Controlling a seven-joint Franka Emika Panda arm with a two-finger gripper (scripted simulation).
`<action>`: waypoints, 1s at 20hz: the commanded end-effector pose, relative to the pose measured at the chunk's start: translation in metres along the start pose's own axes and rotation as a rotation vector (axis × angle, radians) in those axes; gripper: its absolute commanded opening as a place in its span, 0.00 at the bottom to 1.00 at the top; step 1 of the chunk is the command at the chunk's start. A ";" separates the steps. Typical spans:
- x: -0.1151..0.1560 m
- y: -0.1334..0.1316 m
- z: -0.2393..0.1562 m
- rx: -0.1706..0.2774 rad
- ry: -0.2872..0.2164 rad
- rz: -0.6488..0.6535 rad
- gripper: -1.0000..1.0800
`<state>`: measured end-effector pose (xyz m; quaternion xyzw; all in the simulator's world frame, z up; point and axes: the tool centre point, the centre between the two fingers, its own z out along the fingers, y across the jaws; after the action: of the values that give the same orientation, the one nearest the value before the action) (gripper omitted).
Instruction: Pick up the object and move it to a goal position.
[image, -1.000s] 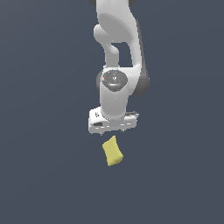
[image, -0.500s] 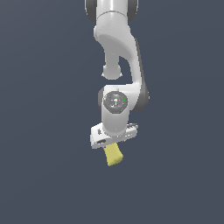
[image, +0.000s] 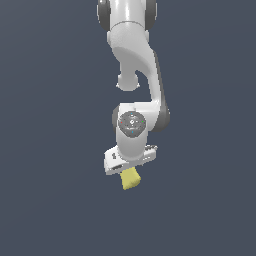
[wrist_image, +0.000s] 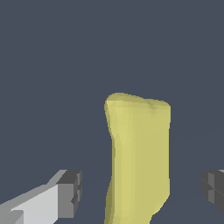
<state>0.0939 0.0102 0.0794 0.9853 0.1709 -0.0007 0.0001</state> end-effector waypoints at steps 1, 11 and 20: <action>0.000 0.000 0.001 0.000 0.000 0.000 0.96; 0.000 0.000 0.046 0.000 0.001 -0.003 0.96; 0.001 0.000 0.050 0.000 0.001 -0.003 0.00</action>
<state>0.0997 0.0105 0.0376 0.9849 0.1728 0.0071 0.0013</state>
